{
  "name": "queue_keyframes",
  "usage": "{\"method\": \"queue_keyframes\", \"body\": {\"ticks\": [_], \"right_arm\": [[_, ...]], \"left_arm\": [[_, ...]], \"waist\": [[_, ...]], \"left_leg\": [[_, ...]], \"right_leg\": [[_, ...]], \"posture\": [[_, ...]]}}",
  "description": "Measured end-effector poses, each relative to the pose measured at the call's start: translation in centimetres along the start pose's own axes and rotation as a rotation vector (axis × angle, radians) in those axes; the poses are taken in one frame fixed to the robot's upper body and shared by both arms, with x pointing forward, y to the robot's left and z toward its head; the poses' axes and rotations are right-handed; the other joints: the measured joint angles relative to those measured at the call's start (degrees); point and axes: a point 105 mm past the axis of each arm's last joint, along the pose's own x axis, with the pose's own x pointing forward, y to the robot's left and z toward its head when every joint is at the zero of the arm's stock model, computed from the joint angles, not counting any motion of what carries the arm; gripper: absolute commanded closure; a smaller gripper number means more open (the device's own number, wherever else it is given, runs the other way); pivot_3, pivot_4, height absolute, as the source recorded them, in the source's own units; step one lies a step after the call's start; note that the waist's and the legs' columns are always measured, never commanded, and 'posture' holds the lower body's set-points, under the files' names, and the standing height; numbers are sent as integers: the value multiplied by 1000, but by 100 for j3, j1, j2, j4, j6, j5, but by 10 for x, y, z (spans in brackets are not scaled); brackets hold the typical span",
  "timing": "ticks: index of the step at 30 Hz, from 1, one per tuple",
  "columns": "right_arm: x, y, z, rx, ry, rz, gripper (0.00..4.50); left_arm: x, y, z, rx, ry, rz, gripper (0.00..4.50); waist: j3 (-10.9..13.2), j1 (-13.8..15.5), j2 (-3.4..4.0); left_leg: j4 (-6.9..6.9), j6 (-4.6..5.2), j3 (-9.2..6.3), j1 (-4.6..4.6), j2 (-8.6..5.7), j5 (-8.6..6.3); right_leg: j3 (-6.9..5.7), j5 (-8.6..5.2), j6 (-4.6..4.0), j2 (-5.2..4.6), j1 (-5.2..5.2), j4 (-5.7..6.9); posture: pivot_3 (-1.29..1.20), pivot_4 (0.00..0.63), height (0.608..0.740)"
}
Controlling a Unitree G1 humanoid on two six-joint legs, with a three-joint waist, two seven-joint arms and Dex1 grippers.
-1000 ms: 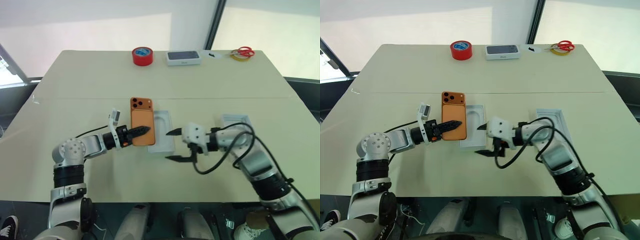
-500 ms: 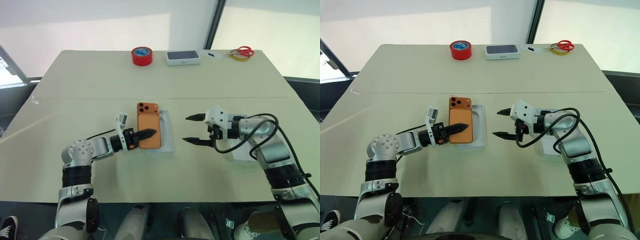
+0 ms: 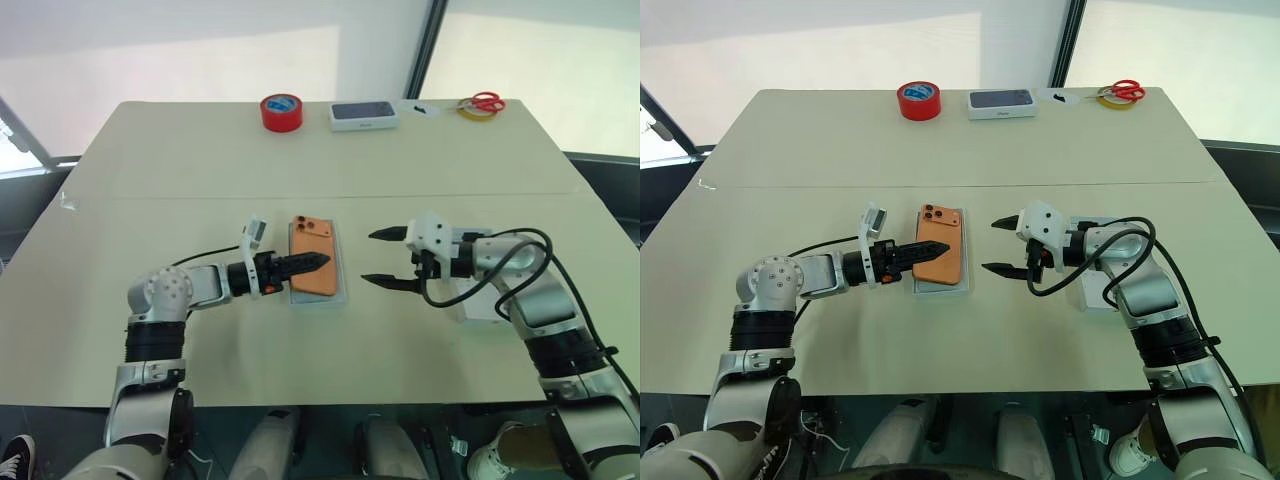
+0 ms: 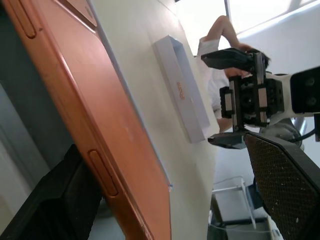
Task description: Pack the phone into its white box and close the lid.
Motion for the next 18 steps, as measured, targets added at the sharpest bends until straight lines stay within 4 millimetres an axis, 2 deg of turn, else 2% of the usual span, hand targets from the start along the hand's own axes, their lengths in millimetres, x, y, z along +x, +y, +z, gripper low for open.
{"method": "queue_keyframes", "body": {"ticks": [7, 9, 10, 12, 16, 18], "right_arm": [[2, -3, 1, -9, 0, -4, 413], [3, -3, -2, 2, 4, -4, 942], [4, -3, -3, 8, 4, -6, 1290], [6, -3, -5, 7, 10, -10, 2318], [8, -8, -13, -22, 42, -42, 4410], [7, -11, -16, -32, 53, -57, 4500]], "left_arm": [[-17, 1, 1, 50, 18, 53, 92], [-20, 2, 2, 56, 14, 65, 0], [-22, 3, 4, 56, 5, 71, 267], [-25, 4, 8, 62, -22, 83, 869], [-32, 10, 19, 118, -65, 154, 2853], [-37, 13, 23, 142, -73, 186, 3895]], "waist": [[1, 11, 1], [1, 12, 1], [1, 13, 1], [1, 19, 1], [1, 17, 1], [2, 16, 3]], "left_leg": [[0, 0, 0, 0, 0, 0], [0, 0, 0, 0, 0, 0], [0, 0, 0, -1, 0, 0], [0, 0, 0, -1, 0, 0], [0, 0, 1, -1, -1, 0], [-1, 0, 1, -1, -1, 0]], "right_leg": [[0, 0, 0, 0, 0, 0], [1, 0, 0, 0, 0, 0], [0, 0, 0, -1, -1, 0], [1, 0, 0, -1, -1, 0], [1, 0, 0, -1, -1, 0], [1, 0, 0, 0, -2, 0]], "posture": [[0, 150, 736], [0, 150, 736], [0, 150, 736], [0, 150, 736], [0, 150, 736], [0, 150, 736]]}}
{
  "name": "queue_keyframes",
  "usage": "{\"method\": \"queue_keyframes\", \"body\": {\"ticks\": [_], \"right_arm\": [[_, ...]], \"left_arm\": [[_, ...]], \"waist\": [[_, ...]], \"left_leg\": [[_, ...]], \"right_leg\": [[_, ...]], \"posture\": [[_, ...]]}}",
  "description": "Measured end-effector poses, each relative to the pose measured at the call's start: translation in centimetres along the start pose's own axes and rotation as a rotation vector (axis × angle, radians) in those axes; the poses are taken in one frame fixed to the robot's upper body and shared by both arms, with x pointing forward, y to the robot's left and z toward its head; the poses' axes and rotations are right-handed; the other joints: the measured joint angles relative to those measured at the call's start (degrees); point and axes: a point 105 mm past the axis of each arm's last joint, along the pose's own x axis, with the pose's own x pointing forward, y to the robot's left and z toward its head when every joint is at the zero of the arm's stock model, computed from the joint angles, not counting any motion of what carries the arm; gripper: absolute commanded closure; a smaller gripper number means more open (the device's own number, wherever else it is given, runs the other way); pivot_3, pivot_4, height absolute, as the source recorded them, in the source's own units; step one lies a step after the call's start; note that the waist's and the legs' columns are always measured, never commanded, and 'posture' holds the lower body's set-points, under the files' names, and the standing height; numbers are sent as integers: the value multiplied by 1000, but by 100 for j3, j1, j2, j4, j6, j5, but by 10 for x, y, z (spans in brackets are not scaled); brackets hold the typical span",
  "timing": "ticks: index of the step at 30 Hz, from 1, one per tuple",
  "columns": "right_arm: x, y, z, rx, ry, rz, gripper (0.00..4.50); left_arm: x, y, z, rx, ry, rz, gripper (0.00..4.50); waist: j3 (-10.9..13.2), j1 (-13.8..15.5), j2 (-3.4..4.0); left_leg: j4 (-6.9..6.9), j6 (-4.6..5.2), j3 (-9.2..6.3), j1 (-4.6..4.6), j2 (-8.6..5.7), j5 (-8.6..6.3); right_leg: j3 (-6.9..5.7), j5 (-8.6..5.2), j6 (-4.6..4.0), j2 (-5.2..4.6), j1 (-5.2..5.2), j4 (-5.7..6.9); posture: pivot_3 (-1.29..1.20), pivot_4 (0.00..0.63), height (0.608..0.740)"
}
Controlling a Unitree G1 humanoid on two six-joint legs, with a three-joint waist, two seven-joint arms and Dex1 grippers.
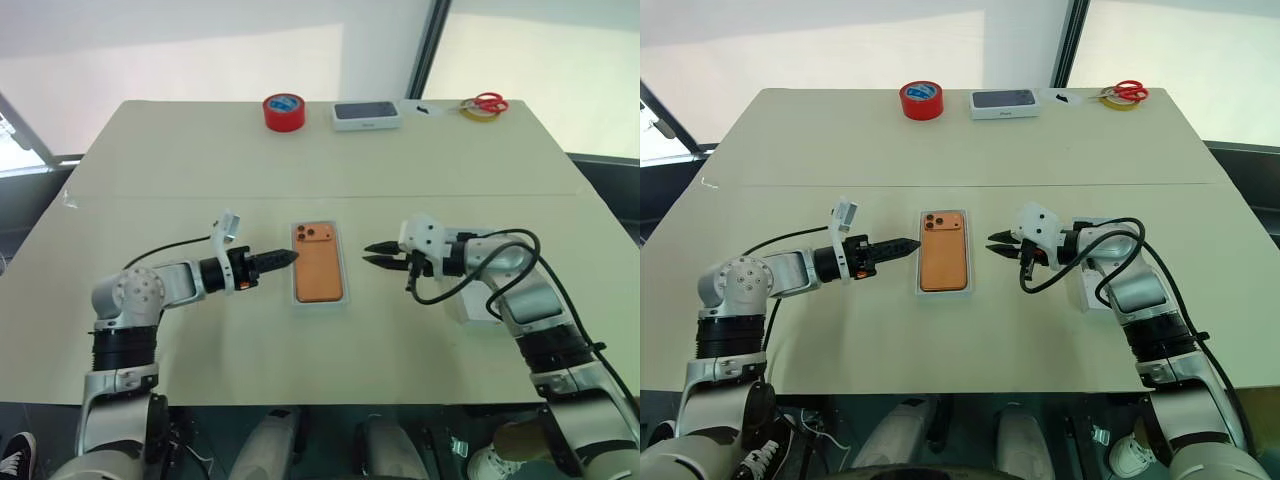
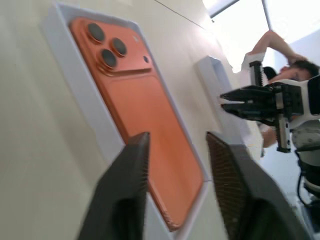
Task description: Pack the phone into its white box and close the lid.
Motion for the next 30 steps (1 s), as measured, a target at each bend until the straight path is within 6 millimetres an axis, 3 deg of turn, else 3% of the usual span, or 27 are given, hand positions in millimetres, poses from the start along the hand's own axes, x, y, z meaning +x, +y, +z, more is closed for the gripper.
{"method": "queue_keyframes", "body": {"ticks": [1, 2, 7, 10, 14, 19, 30], "right_arm": [[0, -1, -1, -7, 5, -3, 4500], [2, -2, -2, -20, 20, -6, 4500], [13, -1, -16, -74, 91, -22, 4500], [19, 1, -17, -85, 102, -1, 4500], [24, -1, -17, -128, 120, 9, 4500], [31, 4, -13, -105, 87, 19, 4500], [-22, 5, -42, -33, 209, -51, 4500]], "left_arm": [[-1, 1, 1, 16, 0, 12, 4400], [-2, 6, 1, 61, 15, 51, 4465], [-8, 28, -1, 316, 106, 216, 4465], [-1, 38, -9, 422, 157, 254, 4465], [14, 33, -15, 540, 185, 206, 4465], [45, 18, -25, 569, 208, 110, 4465], [99, -6, -33, 551, 214, -23, 4465]], "waist": [[0, 0, 0], [0, -2, 0], [2, -4, 4], [6, 10, 10], [5, 53, 12], [4, 158, 12], [2, 470, 13]], "left_leg": [[-1, 0, 0, 0, 0, 0], [-1, 0, 0, 0, 0, 0], [-5, -1, 2, 2, 0, 0], [-5, -1, 3, 1, -1, 0], [-5, -1, 2, 3, -2, 0], [-3, 0, 1, 3, -6, 0], [14, 17, -3, -4, -30, -10]], "right_leg": [[0, 0, 0, 0, 0, 0], [0, 0, 0, 0, 0, 0], [4, 0, -1, 1, -3, 0], [5, 1, -1, 1, -2, 0], [3, 1, -1, 0, 0, 0], [1, 1, 0, -3, 3, 1], [-7, 0, 0, -24, 22, -21]], "posture": [[0, 150, 736], [0, 150, 736], [0, 150, 736], [0, 150, 736], [0, 150, 736], [0, 150, 736], [0, 150, 736]]}}
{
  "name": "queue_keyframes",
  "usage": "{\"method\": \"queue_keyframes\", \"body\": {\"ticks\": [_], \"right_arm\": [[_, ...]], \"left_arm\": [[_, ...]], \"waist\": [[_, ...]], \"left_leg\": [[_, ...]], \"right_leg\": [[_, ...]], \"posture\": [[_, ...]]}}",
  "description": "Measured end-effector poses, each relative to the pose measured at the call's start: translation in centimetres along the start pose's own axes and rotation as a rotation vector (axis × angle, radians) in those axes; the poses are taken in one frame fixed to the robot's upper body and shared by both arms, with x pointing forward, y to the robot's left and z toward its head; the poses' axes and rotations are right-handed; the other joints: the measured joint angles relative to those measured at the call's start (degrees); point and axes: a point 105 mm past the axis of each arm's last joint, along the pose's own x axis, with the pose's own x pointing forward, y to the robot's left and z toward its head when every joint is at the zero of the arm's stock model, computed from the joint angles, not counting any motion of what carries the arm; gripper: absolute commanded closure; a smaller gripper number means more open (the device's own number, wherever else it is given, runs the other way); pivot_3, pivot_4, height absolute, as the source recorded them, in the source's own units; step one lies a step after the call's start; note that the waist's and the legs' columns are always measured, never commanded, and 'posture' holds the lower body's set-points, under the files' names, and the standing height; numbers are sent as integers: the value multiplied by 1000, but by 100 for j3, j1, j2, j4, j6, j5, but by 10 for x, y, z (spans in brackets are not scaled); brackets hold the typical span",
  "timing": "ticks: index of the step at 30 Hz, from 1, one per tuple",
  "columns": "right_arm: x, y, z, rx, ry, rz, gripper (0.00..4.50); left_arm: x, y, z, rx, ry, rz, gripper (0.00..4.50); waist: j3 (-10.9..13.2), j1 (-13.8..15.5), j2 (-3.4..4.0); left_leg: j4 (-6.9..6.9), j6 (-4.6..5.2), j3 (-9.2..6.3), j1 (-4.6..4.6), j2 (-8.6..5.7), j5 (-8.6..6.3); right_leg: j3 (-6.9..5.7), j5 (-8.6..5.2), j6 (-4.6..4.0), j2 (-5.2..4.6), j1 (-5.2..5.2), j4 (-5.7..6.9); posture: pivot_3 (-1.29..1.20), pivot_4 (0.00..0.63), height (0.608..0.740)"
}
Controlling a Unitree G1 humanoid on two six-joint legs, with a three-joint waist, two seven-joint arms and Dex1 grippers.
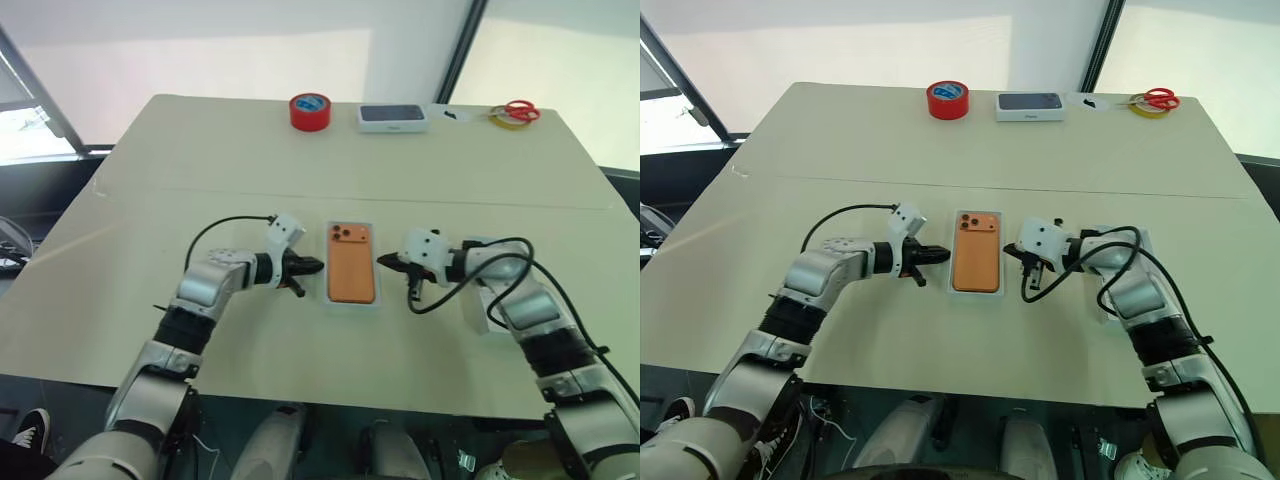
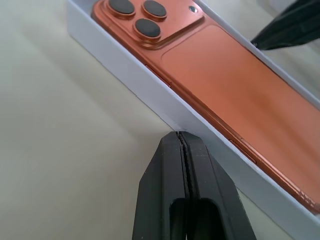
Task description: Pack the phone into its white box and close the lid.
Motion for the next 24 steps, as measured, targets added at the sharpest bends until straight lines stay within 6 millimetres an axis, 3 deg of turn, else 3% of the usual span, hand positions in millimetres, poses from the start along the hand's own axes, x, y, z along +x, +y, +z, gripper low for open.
{"method": "queue_keyframes", "body": {"ticks": [5, 12, 24], "right_arm": [[-23, 11, -22, 45, 72, -6, 4500], [-48, 4, -38, 64, 151, -63, 4500], [-56, 4, -37, 34, 162, -19, 4500]], "left_arm": [[25, -17, 7, 22, 15, -83, 4465], [47, -43, 5, 68, 44, -188, 4465], [47, -31, 8, 104, 49, -177, 4465]], "waist": [[1, -32, -1], [1, -77, -1], [2, -214, -2]], "left_leg": [[4, 8, 2, -15, 0, -5], [4, 8, 0, -15, 5, -4], [14, 8, -5, -15, 7, -4]], "right_leg": [[-1, 1, 2, -1, -4, -19], [-5, 1, 3, 3, -4, -18], [-9, 5, 11, 6, 0, -18]], "posture": [[0, 150, 736], [0, 150, 736], [0, 150, 736]]}}
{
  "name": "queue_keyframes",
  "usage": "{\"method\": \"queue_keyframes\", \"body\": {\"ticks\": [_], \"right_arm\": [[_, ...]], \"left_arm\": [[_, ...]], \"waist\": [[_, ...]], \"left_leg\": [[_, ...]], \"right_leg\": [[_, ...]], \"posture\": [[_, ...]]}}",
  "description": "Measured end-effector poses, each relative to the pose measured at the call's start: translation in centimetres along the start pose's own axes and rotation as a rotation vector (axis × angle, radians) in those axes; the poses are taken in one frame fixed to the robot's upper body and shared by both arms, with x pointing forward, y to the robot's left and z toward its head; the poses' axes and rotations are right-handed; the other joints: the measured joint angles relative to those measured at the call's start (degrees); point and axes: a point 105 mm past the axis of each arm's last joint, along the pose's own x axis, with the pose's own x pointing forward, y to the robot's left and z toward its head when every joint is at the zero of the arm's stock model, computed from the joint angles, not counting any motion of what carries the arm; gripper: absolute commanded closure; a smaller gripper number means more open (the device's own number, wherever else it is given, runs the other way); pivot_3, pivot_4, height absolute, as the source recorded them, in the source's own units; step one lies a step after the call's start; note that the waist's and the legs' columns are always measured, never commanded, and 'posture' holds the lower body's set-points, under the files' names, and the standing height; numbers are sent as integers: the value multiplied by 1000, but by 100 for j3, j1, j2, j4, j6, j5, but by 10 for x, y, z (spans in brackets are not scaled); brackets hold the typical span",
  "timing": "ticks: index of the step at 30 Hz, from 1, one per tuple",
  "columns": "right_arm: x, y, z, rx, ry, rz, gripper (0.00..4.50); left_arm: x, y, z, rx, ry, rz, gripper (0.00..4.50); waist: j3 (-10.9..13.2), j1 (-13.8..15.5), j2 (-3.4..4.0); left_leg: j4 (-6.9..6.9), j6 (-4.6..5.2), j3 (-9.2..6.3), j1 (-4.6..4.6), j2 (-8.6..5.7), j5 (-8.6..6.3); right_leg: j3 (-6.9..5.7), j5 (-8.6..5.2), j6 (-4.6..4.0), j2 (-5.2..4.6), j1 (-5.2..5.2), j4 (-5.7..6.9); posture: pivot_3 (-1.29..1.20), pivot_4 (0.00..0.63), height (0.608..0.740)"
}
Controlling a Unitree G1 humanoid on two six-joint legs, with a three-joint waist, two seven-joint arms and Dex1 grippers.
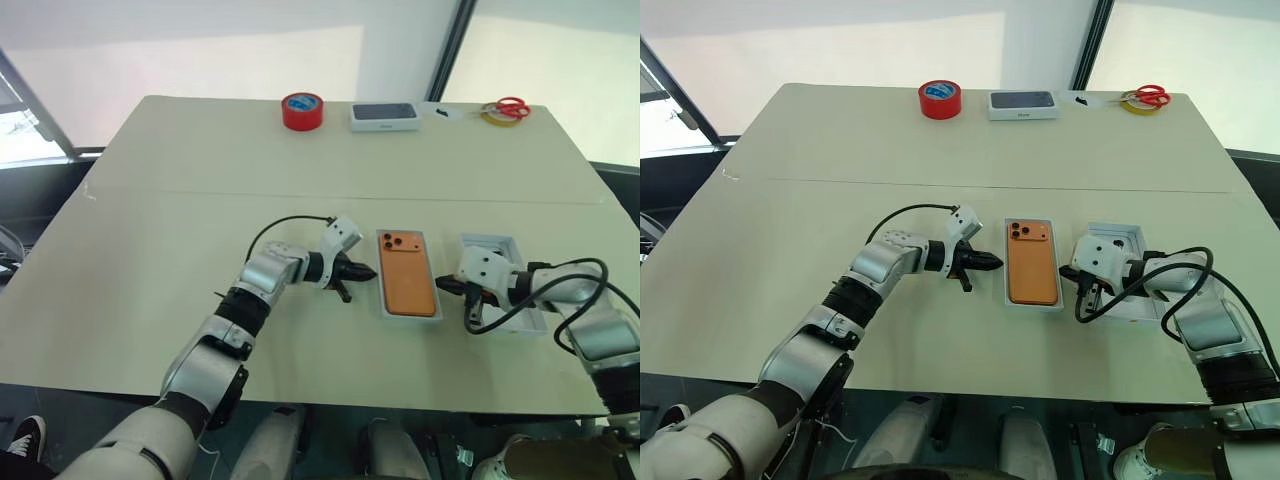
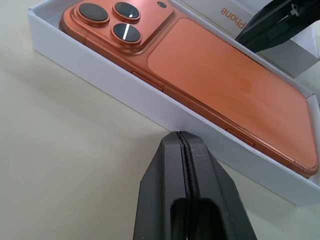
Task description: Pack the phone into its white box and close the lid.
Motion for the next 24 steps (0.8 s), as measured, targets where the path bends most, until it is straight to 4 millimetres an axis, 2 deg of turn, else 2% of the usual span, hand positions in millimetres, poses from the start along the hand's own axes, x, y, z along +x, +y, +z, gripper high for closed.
{"method": "queue_keyframes", "body": {"ticks": [7, 15, 18, 21, 24], "right_arm": [[-3, -7, -5, -32, 25, -26, 4500], [-20, 0, -24, -35, 90, -28, 4500], [-25, -1, -23, 49, 62, -45, 3663], [-29, -8, -9, 129, -13, -91, 2042], [-35, -16, 5, 165, -52, -148, 486]], "left_arm": [[-10, 1, -6, 21, -24, 17, 4465], [-52, 12, -13, -19, -74, 74, 4465], [-72, 13, -10, -39, -117, 66, 3622], [-93, 11, -6, 3, -135, 67, 2040], [-112, 4, -12, 28, -150, 41, 553]], "waist": [[0, -26, 1], [0, -131, 2], [1, -134, 4], [2, -151, 6], [2, -143, 10]], "left_leg": [[-3, -2, -1, 0, 3, 2], [-1, -4, -4, 1, 5, 2], [-2, -3, -5, 0, 5, 3], [-3, -4, -5, 1, 7, 3], [-5, -4, -5, 0, 7, 2]], "right_leg": [[1, 1, 2, 4, -5, 2], [1, 1, 1, 5, -5, 9], [2, 1, 1, 5, -8, 10], [4, 0, 0, 6, -9, 12], [6, 0, -1, 6, -10, 11]], "posture": [[0, 150, 736], [0, 150, 736], [0, 150, 736], [0, 150, 736], [0, 150, 736]]}}
